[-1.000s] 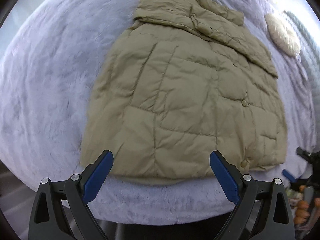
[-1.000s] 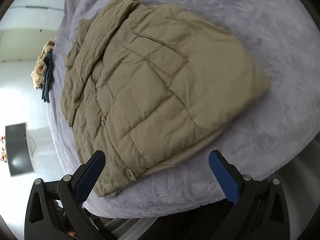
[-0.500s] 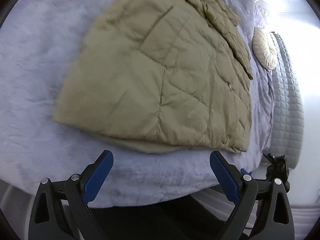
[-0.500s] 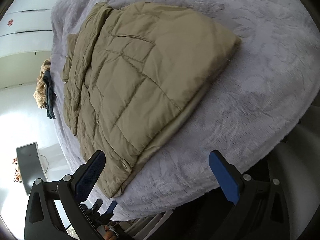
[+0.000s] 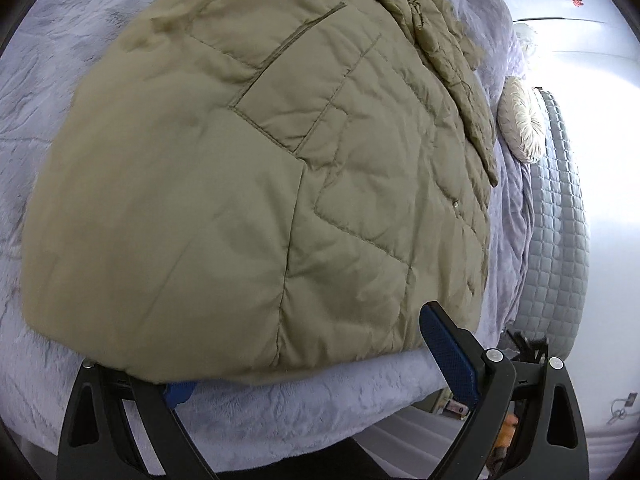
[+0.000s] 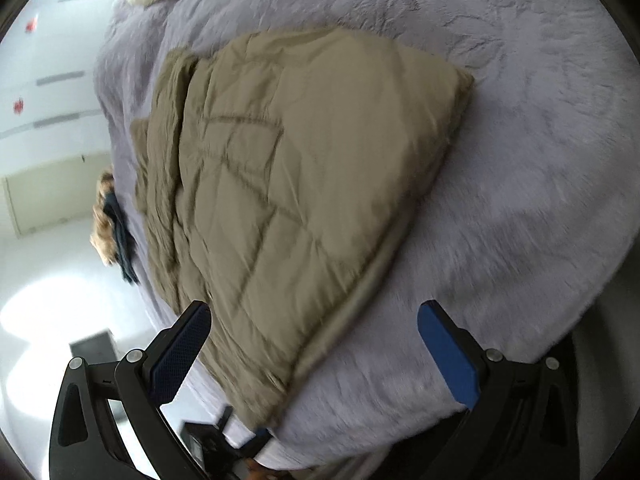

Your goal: Fold large clothes

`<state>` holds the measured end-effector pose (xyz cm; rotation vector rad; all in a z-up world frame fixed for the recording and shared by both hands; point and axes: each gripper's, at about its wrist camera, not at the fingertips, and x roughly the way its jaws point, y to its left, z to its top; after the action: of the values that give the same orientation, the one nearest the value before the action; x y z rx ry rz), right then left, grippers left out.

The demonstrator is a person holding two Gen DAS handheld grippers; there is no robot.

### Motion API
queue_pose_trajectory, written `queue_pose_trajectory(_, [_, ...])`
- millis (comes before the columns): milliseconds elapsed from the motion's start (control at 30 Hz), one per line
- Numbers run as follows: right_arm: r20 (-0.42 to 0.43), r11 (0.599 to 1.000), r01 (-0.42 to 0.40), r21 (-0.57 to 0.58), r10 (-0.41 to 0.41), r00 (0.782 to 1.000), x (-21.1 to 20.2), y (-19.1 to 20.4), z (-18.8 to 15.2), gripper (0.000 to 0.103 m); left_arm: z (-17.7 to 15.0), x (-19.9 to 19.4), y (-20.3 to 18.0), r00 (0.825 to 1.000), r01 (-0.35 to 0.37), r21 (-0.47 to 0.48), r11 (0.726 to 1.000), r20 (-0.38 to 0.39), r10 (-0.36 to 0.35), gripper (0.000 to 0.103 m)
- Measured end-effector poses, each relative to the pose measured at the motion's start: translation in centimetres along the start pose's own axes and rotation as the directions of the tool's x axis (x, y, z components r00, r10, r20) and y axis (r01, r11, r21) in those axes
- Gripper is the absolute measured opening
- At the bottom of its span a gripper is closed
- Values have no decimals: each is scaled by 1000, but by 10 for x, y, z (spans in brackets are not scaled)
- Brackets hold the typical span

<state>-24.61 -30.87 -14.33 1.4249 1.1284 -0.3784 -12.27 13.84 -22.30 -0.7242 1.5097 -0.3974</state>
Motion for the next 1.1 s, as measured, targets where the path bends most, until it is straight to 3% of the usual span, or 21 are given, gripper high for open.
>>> queue_pose_trajectory(133, [9, 997, -45, 65, 44, 999, 15, -8, 15, 101, 3, 4, -1, 1000, -17, -4, 1000, 13, 17, 97])
queue_pose_trajectory(233, [5, 991, -76, 107, 76, 997, 22, -12, 20, 85, 3, 6, -8, 1000, -1, 14, 1000, 23, 1, 95])
queue_pose_trajectory(300, [-18, 986, -91, 137, 94, 995, 28, -15, 24, 72, 4, 5, -12, 1000, 7, 32, 999, 22, -8, 62])
queue_pose_trajectory(333, [-25, 984, -95, 147, 100, 995, 31, -15, 26, 69, 6, 4, -13, 1000, 14, 41, 999, 18, -15, 52])
queue_pose_trajectory(367, [-33, 983, -98, 157, 104, 994, 34, -15, 28, 62, 7, 4, -15, 1000, 19, 49, 999, 21, -20, 32])
queue_pose_trajectory(400, [-43, 982, -101, 162, 109, 993, 36, -15, 29, 49, 9, 3, -17, 999, 23, 54, 998, 22, -24, 21])
queue_pose_trajectory(433, [-55, 982, -102, 160, 112, 992, 37, -14, 32, 38, 11, 0, -19, 999, 26, 58, 998, 30, -28, 19])
queue_pose_trajectory(467, [-71, 986, -83, 144, 94, 993, 37, -9, 33, 11, 13, -5, -24, 998, 37, 62, 997, 43, -40, 16])
queue_pose_trajectory(667, [-122, 993, -114, 17, 115, 986, 23, 25, 48, 8, 27, -46, -63, 987, 83, 114, 990, 125, -98, 14])
queue_pose_trajectory(800, [-137, 982, -144, -121, 127, 982, 6, 75, 63, 8, 49, -73, -99, 974, 86, 157, 984, 196, -116, 14])
queue_pose_trajectory(1100, [-170, 874, -198, -444, 135, 976, -5, 222, 116, 8, 121, -106, -189, 925, -26, 267, 963, 372, -78, 14])
